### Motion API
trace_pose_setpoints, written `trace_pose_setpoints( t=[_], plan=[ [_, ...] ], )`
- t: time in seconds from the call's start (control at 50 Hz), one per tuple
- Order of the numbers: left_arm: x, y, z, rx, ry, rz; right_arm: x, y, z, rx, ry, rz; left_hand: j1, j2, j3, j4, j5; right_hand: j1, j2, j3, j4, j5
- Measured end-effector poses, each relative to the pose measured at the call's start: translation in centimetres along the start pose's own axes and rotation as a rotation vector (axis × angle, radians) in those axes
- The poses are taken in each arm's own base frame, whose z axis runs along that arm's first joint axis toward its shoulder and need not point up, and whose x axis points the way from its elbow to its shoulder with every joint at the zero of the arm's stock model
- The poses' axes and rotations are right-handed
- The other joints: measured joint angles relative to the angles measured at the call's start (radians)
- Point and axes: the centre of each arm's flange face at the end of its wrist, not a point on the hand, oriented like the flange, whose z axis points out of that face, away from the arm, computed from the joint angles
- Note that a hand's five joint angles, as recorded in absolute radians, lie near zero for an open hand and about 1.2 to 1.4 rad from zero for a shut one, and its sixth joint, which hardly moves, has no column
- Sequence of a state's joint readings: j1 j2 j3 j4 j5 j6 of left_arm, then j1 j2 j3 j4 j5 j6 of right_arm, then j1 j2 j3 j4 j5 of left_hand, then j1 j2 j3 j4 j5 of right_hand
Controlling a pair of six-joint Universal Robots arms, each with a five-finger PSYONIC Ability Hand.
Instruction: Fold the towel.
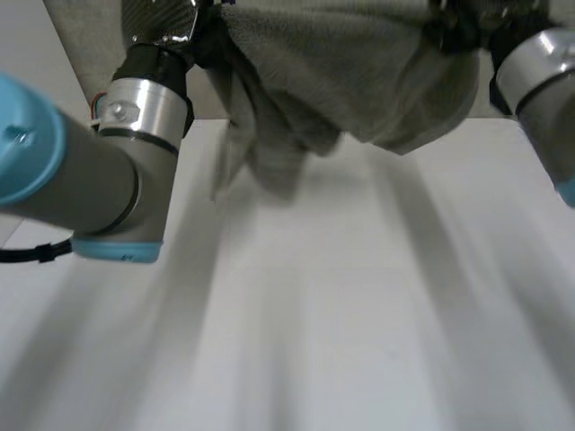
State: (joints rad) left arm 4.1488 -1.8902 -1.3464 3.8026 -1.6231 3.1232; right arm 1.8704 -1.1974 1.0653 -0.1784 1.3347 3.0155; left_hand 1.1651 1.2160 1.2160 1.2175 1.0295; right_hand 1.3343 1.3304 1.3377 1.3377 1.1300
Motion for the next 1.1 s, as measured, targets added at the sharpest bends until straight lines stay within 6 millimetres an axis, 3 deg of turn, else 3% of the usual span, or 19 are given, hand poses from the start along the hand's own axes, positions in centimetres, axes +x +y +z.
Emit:
trace_pose_setpoints(
  t=[0.04,0.12,0.18,0.28,0.36,0.38,0.44,0.54,0.68,0.78,0.88,0.98,1.1],
  plan=[
    [0.1,0.6,-1.2,-0.036,0.020,0.001,-0.8,1.4,-0.9,-0.063,-0.056,-0.032,0.000,0.000,0.000,0.000,0.000,0.000,0.000,0.000,0.000,0.006],
    [0.6,3.8,-5.2,-0.209,0.074,0.001,-2.9,5.4,-3.7,-0.218,-0.207,-0.173,0.000,0.000,0.002,0.000,0.000,0.000,0.000,0.001,0.000,0.014],
    [0.7,7.0,-9.1,-0.384,0.102,-0.002,-4.3,8.3,-6.2,-0.311,-0.314,-0.313,0.000,0.000,0.002,0.000,0.000,0.000,0.000,0.001,0.000,0.014],
    [0.5,10.6,-14.4,-0.625,0.112,-0.003,-5.6,11.7,-9.9,-0.431,-0.445,-0.493,0.000,0.001,0.002,0.001,0.000,0.000,0.000,0.001,0.000,0.014],
    [0.5,11.6,-17.2,-0.771,0.115,-0.001,-5.7,13.0,-11.9,-0.508,-0.508,-0.566,0.000,-0.002,0.000,0.001,0.000,0.000,0.000,0.001,0.000,0.014],
    [0.5,11.6,-17.8,-0.804,0.119,-0.002,-5.5,13.1,-12.3,-0.534,-0.519,-0.579,-0.024,-0.088,-0.088,-0.089,-0.069,-0.014,-0.013,-0.013,-0.013,0.008],
    [0.9,11.3,-18.9,-0.876,0.142,-0.009,-4.8,13.1,-13.1,-0.597,-0.530,-0.587,-0.317,-0.369,-0.346,-0.351,-0.338,-0.368,-0.353,-0.351,-0.348,-0.331],
    [2.2,9.5,-19.5,-0.913,0.203,-0.024,-3.7,12.1,-13.6,-0.672,-0.509,-0.525,-0.757,-0.812,-0.809,-0.814,-0.796,-1.049,-1.053,-1.050,-1.048,-1.054],
    [2.5,7.0,-18.5,-0.842,0.215,-0.024,-2.7,10.0,-11.8,-0.625,-0.347,-0.285,-0.901,-0.952,-0.952,-0.953,-0.944,-1.101,-1.084,-1.091,-1.078,-1.070],
    [0.7,6.5,-17.3,-0.807,0.140,-0.004,-1.9,8.3,-9.7,-0.547,-0.225,-0.055,-0.913,-0.965,-0.965,-0.965,-0.956,-1.102,-1.084,-1.091,-1.077,-1.070],
    [-2.0,7.0,-16.7,-0.814,0.053,0.029,-1.7,8.1,-8.2,-0.532,-0.180,0.087,-0.914,-0.965,-0.965,-0.966,-0.956,-1.102,-1.084,-1.091,-1.077,-1.070],
    [-4.3,7.8,-16.6,-0.839,-0.012,0.067,-3.2,8.9,-7.6,-0.577,-0.217,0.082,-0.910,-0.963,-0.963,-0.963,-0.949,-1.103,-1.084,-1.091,-1.077,-1.070],
    [-6.4,8.9,-17.3,-0.883,-0.062,0.115,-5.7,10.5,-7.2,-0.661,-0.263,-0.068,-0.910,-0.962,-0.963,-0.963,-0.948,-1.103,-1.084,-1.091,-1.077,-1.070]
  ],
)
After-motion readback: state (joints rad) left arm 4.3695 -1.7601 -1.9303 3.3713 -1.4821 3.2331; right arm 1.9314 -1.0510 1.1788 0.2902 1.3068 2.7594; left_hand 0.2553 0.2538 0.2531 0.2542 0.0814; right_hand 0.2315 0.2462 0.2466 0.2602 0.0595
